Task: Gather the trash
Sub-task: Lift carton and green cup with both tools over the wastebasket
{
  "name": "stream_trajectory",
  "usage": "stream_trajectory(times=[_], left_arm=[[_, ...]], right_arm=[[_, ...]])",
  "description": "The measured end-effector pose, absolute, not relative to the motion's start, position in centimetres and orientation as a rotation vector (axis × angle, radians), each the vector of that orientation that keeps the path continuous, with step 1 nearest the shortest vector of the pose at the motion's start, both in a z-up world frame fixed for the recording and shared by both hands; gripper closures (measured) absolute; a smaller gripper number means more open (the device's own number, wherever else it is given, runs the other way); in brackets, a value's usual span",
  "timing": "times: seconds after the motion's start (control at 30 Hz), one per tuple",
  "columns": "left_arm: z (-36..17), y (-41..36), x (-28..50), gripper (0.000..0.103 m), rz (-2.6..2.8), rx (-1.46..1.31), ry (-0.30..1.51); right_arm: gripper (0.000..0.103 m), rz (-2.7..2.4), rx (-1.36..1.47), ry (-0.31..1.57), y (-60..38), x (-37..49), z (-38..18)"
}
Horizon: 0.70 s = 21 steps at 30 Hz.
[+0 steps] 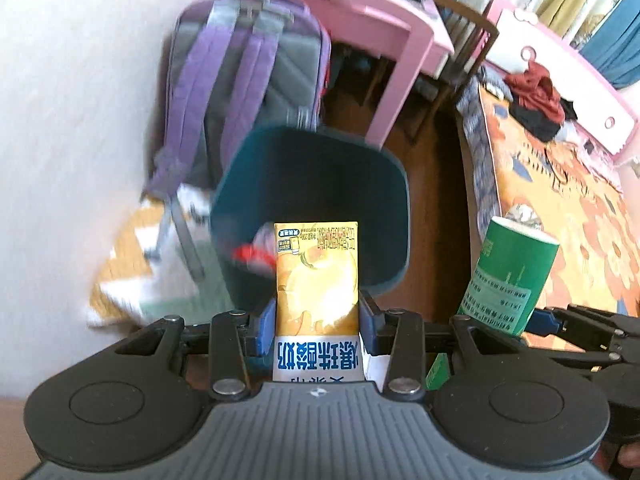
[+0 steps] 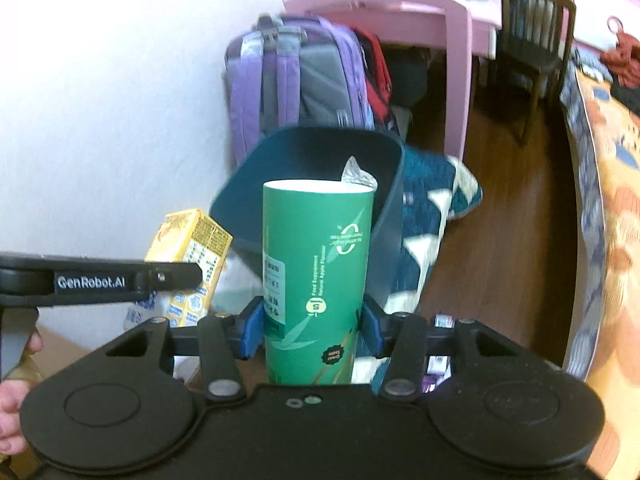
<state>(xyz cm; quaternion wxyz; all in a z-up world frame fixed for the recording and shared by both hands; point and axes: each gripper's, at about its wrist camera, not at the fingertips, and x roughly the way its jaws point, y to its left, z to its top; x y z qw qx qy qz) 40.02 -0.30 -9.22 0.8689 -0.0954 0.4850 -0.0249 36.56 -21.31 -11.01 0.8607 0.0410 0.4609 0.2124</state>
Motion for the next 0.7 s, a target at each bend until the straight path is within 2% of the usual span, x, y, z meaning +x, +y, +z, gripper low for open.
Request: stream_trajectory(times=[0.1, 0.27, 0.7], left_arm=[[-7.6, -0.1, 42.8, 0.063, -0.058, -0.182, 0.985], [-7.9, -0.5, 47.4, 0.063, -0.049, -0.117, 0.970], [-14.6, 0.6, 54.2, 0.063, -0.004, -0.066, 1.053]], right_arm=[[0.055, 0.440, 0.066, 0.943, -20.6, 39.1, -9.8], [0.055, 0.426, 0.036, 0.937, -18.8, 43.1, -9.5], [0.055, 0.426, -0.042, 0.975, -13.9, 48.8, -13.5]])
